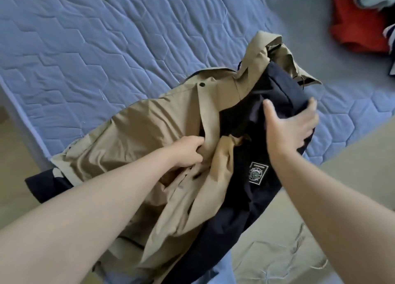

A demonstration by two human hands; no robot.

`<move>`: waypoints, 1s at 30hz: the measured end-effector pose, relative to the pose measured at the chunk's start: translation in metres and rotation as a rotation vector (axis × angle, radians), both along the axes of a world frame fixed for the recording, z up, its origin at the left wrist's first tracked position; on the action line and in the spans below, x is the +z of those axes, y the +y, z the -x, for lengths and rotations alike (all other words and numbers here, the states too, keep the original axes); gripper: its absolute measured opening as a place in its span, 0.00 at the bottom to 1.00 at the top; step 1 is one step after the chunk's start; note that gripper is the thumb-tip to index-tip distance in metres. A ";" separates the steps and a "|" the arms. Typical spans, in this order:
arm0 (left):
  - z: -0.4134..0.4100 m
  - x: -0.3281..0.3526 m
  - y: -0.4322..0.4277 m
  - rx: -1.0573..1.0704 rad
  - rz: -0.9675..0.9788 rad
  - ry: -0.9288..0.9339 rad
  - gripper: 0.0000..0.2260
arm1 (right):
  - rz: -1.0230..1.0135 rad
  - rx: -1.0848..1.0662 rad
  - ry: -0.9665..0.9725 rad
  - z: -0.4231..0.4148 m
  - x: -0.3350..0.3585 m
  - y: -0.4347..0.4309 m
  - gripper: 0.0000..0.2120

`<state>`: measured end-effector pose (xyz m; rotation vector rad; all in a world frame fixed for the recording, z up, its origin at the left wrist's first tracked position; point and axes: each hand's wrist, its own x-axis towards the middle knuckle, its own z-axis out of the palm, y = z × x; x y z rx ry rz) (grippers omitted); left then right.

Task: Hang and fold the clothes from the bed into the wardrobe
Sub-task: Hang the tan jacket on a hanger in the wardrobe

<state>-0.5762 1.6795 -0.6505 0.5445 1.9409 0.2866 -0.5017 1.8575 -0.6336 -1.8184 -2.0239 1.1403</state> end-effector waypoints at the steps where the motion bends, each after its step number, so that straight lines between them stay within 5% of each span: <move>1: 0.001 0.007 -0.002 -0.048 -0.010 -0.043 0.04 | -0.009 0.034 -0.043 0.007 0.001 0.012 0.46; 3: 0.006 0.018 -0.004 -0.094 -0.004 -0.166 0.08 | 0.035 0.162 -0.088 0.014 -0.007 0.026 0.48; 7: 0.003 0.027 -0.003 -0.187 0.090 -0.385 0.12 | 0.320 0.317 0.130 0.019 -0.033 0.013 0.54; 9: -0.004 0.029 -0.005 -0.193 0.149 -0.461 0.11 | 0.452 0.401 0.055 0.018 -0.046 -0.001 0.55; 11: -0.013 0.031 -0.014 -0.165 0.191 -0.511 0.03 | 0.523 0.503 -0.058 0.016 -0.049 -0.018 0.45; 14: -0.026 0.030 -0.038 -0.101 0.189 -0.560 0.15 | 0.608 0.537 -0.174 0.009 -0.045 -0.038 0.23; 16: -0.031 0.031 -0.055 0.083 0.127 -0.583 0.15 | 0.615 0.499 -0.154 0.006 -0.033 -0.047 0.09; 22: -0.010 0.059 -0.092 0.892 -0.101 -0.127 0.09 | 0.647 0.364 -0.004 0.017 0.026 -0.079 0.08; 30: 0.032 0.135 -0.123 1.176 -0.323 0.075 0.16 | 0.788 0.380 0.171 0.047 0.122 -0.143 0.10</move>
